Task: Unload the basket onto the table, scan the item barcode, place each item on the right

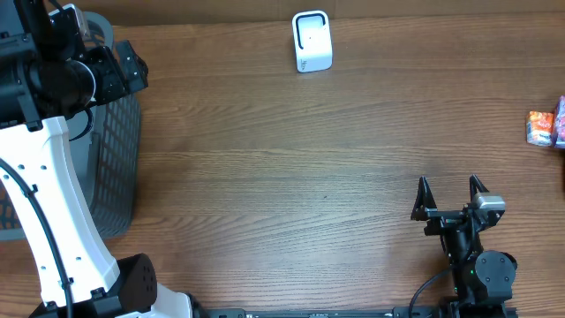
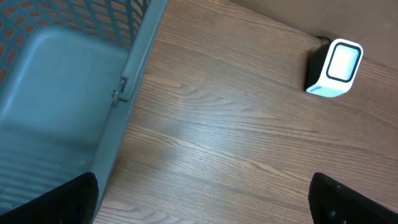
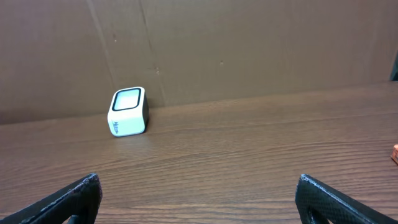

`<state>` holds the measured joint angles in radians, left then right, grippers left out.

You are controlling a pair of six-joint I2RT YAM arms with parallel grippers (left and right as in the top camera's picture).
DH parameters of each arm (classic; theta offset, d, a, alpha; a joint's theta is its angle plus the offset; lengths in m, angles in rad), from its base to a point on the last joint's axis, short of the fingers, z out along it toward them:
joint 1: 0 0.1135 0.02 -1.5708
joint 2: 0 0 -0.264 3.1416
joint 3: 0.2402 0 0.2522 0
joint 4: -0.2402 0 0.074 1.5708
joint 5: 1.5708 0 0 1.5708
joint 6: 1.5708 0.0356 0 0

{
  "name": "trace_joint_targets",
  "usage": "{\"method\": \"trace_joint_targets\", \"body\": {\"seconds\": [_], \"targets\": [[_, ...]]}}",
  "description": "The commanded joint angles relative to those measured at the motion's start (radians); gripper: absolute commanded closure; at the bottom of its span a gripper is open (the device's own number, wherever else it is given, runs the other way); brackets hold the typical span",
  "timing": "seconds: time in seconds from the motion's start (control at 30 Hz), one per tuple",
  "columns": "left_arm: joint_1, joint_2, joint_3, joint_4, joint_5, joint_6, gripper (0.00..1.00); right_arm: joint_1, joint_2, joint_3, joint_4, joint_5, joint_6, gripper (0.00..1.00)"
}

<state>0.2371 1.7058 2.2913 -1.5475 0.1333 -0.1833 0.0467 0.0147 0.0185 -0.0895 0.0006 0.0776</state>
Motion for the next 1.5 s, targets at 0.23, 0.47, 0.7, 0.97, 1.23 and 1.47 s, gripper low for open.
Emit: {"method": "trace_joint_targets", "body": {"seconds": [0.23, 0.47, 0.7, 0.97, 1.23, 1.47], "targets": [[-0.002, -0.004, 0.013, 0.003, -0.007, 0.004, 0.0, 0.005, -0.012, -0.011, 0.006, 0.006, -0.007, 0.0], [-0.002, -0.003, 0.013, -0.003, -0.008, 0.004, 0.0, 0.005, -0.012, -0.011, 0.006, 0.006, -0.007, 0.0], [-0.002, -0.079, 0.012, -0.043, -0.022, 0.005, 0.0, 0.005, -0.012, -0.011, 0.006, 0.006, -0.007, 0.0], [-0.089, -0.259, -0.155, -0.022, -0.016, 0.168, 0.0, 0.005, -0.012, -0.011, 0.006, 0.006, -0.007, 0.0], [-0.191, -0.597, -0.641, 0.264, 0.064, 0.283, 0.0, 0.005, -0.012, -0.011, 0.006, 0.006, -0.007, 0.0], [-0.194, -0.939, -1.089, 0.504, 0.138, 0.31, 0.0, 0.005, -0.012, -0.011, 0.006, 0.006, -0.007, 0.0]]}}
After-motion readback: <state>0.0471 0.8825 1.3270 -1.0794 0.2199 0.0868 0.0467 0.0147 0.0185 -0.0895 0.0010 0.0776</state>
